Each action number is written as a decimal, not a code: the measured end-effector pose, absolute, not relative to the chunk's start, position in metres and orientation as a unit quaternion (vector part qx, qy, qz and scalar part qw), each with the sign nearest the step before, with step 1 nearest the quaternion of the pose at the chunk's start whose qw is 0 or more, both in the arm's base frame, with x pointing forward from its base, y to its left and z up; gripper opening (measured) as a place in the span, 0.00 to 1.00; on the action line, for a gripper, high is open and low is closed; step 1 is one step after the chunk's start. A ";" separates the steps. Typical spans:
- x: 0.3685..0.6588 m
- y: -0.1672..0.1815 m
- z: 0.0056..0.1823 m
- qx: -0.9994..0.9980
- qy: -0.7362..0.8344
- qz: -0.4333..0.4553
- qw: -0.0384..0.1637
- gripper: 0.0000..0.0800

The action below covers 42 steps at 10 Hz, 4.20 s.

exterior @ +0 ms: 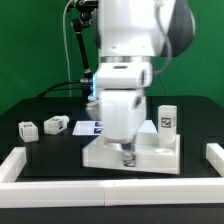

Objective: Assemble square table

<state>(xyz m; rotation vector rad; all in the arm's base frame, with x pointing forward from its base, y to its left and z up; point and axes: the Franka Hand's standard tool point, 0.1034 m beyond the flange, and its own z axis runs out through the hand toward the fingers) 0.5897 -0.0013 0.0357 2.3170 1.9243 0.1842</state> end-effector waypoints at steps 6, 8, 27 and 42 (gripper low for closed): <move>0.597 0.020 0.037 0.731 0.673 0.080 0.078 0.07; 0.610 0.035 0.038 0.711 0.692 0.095 0.086 0.07; 0.645 0.060 0.034 0.706 0.698 0.090 0.077 0.16; 0.643 0.056 0.031 0.708 0.697 0.088 0.076 0.81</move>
Offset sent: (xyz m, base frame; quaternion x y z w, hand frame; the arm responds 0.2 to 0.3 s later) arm 0.0000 0.0000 0.0000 0.0000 0.0000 0.0000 1.0000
